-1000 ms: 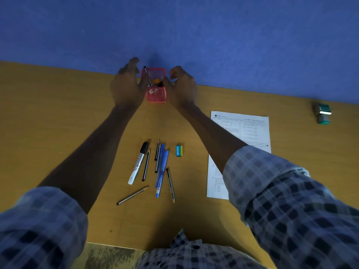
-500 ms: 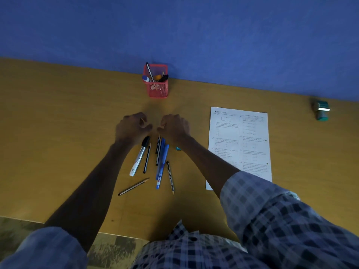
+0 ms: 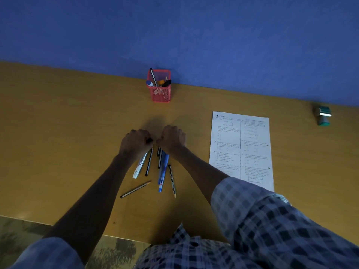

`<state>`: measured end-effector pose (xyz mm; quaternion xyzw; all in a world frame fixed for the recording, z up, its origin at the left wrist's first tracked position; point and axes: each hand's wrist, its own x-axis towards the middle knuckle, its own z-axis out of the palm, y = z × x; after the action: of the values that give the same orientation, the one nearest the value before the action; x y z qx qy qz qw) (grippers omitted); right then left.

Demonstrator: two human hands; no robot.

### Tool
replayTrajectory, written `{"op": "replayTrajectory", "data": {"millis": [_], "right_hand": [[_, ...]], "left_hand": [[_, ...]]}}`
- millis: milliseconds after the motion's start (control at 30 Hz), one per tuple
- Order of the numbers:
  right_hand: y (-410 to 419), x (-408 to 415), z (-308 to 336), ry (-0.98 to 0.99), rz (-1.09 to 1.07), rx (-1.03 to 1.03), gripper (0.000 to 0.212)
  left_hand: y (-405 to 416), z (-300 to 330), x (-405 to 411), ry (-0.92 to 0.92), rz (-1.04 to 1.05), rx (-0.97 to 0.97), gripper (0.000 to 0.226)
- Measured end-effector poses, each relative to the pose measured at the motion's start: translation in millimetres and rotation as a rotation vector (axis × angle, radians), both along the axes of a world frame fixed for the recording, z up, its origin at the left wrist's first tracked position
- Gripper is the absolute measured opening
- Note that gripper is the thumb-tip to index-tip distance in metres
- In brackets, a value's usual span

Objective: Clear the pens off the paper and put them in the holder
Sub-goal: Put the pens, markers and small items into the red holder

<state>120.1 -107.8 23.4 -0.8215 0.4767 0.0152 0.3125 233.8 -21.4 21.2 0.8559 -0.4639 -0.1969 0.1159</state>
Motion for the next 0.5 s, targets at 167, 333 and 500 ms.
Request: {"op": "replayTrajectory", "data": {"millis": [167,333,500], "right_hand": [[10,5,-1,0.009,-0.006,-0.056,0.035],[11,5,-3,-0.007,-0.035,-0.028,0.03],[2,3,2,-0.108,-0.09,0.055,0.026]], "left_hand": [[-6,10,6,-0.018,-0.03,-0.042,0.021],[-17,26,26,-0.026,-0.046,-0.272,0.012],[-34,50,36,-0.009,0.011,-0.473,0.012]]}}
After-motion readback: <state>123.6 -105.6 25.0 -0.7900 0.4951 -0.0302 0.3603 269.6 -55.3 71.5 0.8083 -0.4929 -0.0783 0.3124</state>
